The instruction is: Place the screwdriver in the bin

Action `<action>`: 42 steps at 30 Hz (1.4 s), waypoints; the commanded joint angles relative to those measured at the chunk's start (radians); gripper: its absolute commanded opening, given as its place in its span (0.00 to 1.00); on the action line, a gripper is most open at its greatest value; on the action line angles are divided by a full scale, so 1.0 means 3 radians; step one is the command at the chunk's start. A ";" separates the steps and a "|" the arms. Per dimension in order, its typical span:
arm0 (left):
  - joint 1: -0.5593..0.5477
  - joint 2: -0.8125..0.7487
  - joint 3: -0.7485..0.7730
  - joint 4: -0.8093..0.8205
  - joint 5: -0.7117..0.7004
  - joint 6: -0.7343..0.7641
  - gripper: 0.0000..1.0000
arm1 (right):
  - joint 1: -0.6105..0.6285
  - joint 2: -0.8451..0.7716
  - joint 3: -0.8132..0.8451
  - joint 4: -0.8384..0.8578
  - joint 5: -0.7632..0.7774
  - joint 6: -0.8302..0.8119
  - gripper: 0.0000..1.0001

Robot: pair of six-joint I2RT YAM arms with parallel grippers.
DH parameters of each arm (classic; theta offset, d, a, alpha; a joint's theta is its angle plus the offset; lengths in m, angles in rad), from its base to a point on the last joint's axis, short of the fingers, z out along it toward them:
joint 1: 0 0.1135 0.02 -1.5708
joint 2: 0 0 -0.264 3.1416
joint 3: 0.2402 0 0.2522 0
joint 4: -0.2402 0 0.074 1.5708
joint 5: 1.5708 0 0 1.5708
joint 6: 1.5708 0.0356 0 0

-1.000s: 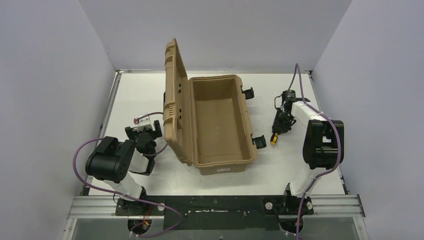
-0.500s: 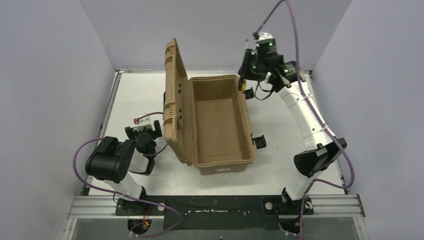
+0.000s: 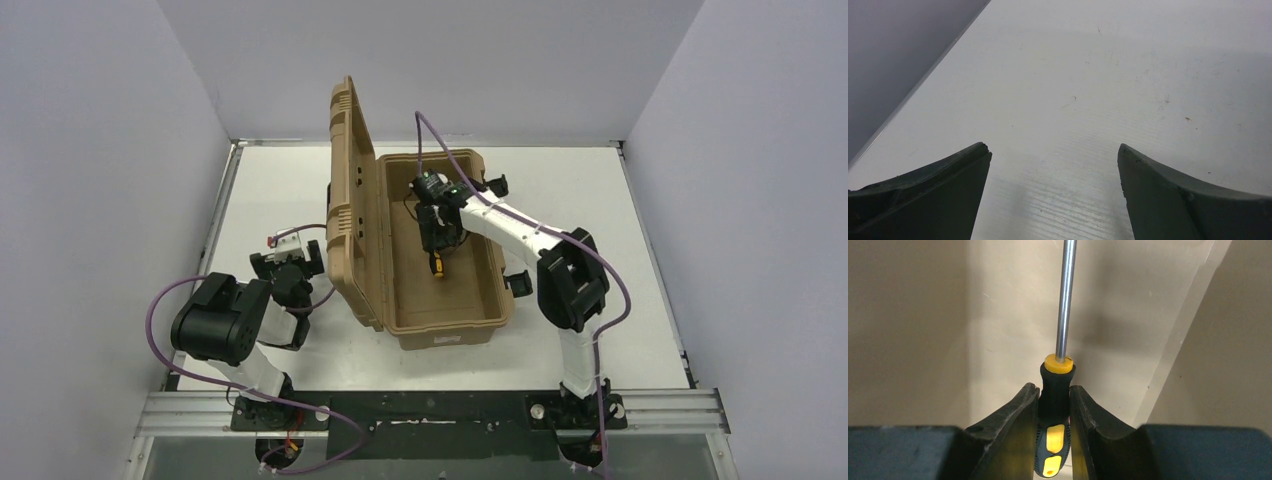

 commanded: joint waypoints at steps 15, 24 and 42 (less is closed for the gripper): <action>0.0017 -0.0011 0.0084 0.0080 0.0008 0.0001 0.97 | -0.0007 0.0292 -0.0805 0.0627 -0.0052 -0.0020 0.02; 0.0017 -0.0007 0.0084 0.0089 0.0003 0.0013 0.97 | -0.0009 0.0140 -0.0480 0.0411 0.0076 -0.0038 0.70; 0.0019 -0.0013 0.0081 0.0082 0.0011 0.0005 0.97 | -0.0738 -0.1222 -0.0187 0.0771 0.0222 -0.0558 1.00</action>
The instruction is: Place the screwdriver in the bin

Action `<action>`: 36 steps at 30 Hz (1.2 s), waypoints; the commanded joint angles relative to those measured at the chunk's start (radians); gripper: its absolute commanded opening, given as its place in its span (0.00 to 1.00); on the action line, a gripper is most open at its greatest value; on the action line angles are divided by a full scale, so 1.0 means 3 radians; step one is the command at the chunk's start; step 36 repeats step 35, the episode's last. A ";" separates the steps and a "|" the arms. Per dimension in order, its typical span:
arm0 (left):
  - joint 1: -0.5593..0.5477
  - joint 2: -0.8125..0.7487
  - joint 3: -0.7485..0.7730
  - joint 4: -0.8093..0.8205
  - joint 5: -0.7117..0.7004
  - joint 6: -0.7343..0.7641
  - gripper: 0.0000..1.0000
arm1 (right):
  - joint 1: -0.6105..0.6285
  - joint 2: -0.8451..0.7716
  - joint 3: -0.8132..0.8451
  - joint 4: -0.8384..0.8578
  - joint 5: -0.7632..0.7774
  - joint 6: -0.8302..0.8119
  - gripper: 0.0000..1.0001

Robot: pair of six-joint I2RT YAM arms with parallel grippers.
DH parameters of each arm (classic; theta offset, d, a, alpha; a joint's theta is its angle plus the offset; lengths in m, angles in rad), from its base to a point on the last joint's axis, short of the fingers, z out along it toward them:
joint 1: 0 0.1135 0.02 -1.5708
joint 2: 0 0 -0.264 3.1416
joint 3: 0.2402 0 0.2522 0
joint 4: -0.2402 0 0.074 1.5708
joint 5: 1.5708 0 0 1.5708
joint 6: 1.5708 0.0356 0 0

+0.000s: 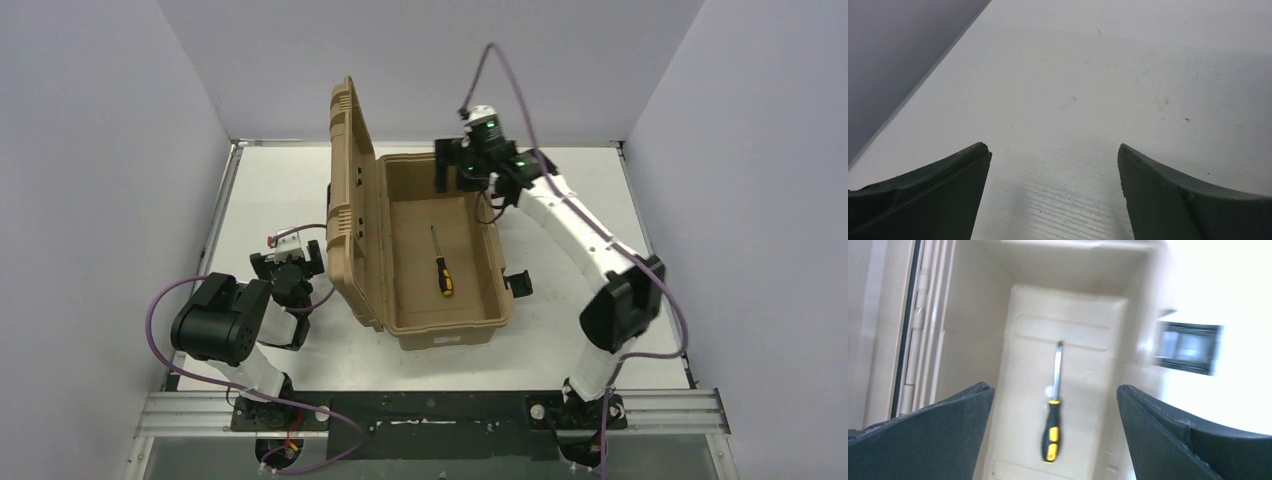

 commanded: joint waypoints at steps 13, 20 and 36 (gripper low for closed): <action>0.0020 -0.0010 0.0061 0.0121 0.0001 0.0009 0.97 | -0.2054 -0.2426 -0.3757 0.3072 0.0165 -0.0266 1.00; 0.0023 -0.0007 0.0059 0.0135 -0.0004 0.0013 0.97 | -0.2118 -0.2570 -0.4761 0.3957 0.0247 -0.0491 1.00; 0.0033 -0.0055 0.0081 0.0007 0.0042 -0.0055 0.97 | -0.2117 -0.2698 -0.5219 0.4380 0.0313 -0.0345 1.00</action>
